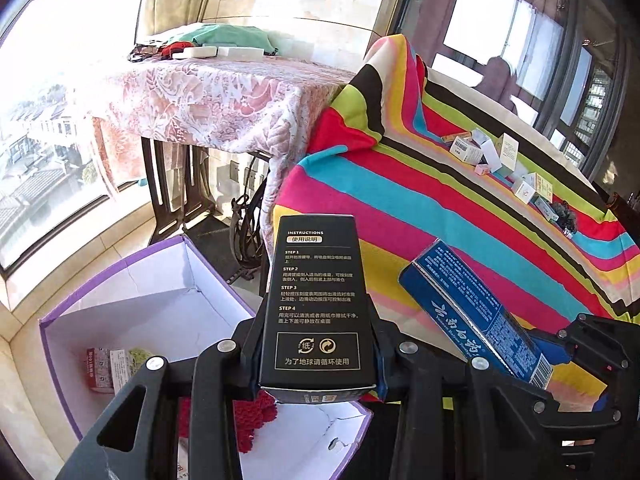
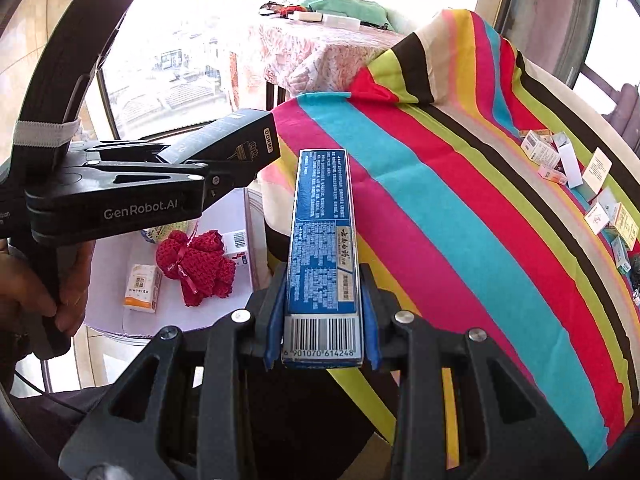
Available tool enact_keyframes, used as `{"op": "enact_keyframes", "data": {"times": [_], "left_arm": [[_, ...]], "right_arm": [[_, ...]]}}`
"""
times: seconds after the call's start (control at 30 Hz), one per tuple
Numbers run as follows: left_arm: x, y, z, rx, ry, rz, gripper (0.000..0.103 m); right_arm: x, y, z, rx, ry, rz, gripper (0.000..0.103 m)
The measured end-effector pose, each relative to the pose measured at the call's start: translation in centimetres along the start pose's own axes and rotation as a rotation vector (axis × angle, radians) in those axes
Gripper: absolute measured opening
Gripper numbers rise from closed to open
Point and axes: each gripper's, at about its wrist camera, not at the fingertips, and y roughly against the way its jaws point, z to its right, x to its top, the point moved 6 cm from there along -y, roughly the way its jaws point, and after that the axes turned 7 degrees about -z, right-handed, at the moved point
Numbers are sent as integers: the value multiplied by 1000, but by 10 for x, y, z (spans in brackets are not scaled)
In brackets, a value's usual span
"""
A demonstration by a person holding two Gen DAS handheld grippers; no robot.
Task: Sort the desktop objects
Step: 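Carry the black box in the left tool while the right tool carries the blue box, then open both tools to drop the black and blue boxes into the storage box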
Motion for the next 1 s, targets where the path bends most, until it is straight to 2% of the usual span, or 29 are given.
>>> {"op": "enact_keyframes", "data": {"times": [0.23,0.57,0.63,0.67,0.7,0.73,0.77,0.8,0.83,0.9,1.0], "left_arm": [[-12,1,-67,122,134,-24,39],[-22,0,-123,267,225,-66,40],[-24,1,-136,318,244,-77,41],[-25,1,-143,369,253,-89,44],[-27,3,-149,421,262,-95,54],[-28,6,-154,462,272,-91,60],[-29,11,-156,488,281,-75,71],[-29,17,-155,499,286,-54,78],[-28,22,-152,497,282,-32,80],[-21,28,-140,482,257,-2,82],[-5,28,-106,377,204,29,83]], "right_arm": [[10,-25,-51,72,163,-52,36],[9,-53,-120,177,365,-91,36],[9,-54,-131,216,394,-98,36],[8,-55,-136,243,407,-108,36],[7,-56,-140,276,418,-115,38],[8,-56,-142,288,416,-108,41],[9,-53,-138,280,404,-92,43],[11,-48,-131,267,385,-74,48],[14,-44,-123,253,363,-57,54],[20,-32,-100,226,307,-14,57],[27,-10,-53,151,205,50,63]]}}
